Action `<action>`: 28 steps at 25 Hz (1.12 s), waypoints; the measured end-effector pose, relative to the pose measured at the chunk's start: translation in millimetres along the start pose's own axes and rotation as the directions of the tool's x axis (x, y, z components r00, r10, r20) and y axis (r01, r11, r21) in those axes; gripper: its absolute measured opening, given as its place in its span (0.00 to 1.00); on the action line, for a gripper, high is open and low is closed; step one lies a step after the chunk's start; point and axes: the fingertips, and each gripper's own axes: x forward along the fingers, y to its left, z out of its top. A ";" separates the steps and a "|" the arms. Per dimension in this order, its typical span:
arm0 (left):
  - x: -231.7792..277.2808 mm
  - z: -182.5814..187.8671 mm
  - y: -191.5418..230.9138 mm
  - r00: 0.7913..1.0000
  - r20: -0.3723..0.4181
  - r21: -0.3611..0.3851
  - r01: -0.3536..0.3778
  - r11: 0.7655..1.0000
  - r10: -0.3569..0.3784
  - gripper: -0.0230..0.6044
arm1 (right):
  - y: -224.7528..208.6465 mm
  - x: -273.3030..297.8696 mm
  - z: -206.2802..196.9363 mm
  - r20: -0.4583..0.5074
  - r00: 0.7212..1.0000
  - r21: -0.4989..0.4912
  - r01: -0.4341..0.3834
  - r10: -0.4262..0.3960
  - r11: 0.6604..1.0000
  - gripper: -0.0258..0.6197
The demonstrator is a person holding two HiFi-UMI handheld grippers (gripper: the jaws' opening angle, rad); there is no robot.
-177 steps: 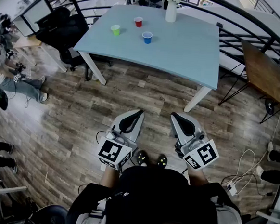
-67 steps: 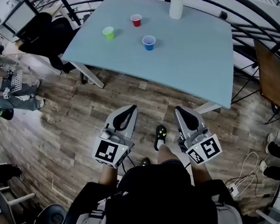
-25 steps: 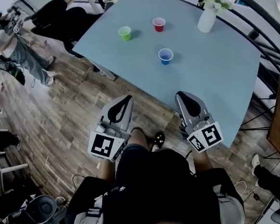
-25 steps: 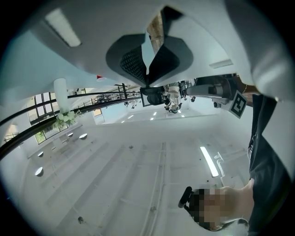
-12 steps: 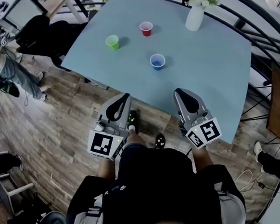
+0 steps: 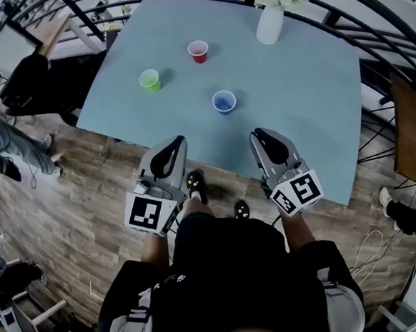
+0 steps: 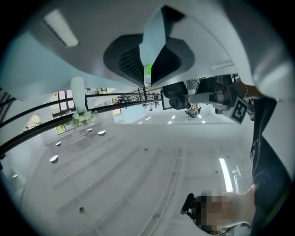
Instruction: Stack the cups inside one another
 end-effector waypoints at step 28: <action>45.5 -23.8 117.3 0.997 -0.045 -0.042 0.060 0.997 -0.062 0.02 | -42.8 110.2 -66.6 -0.149 0.978 -0.019 0.147 -0.149 0.989 0.40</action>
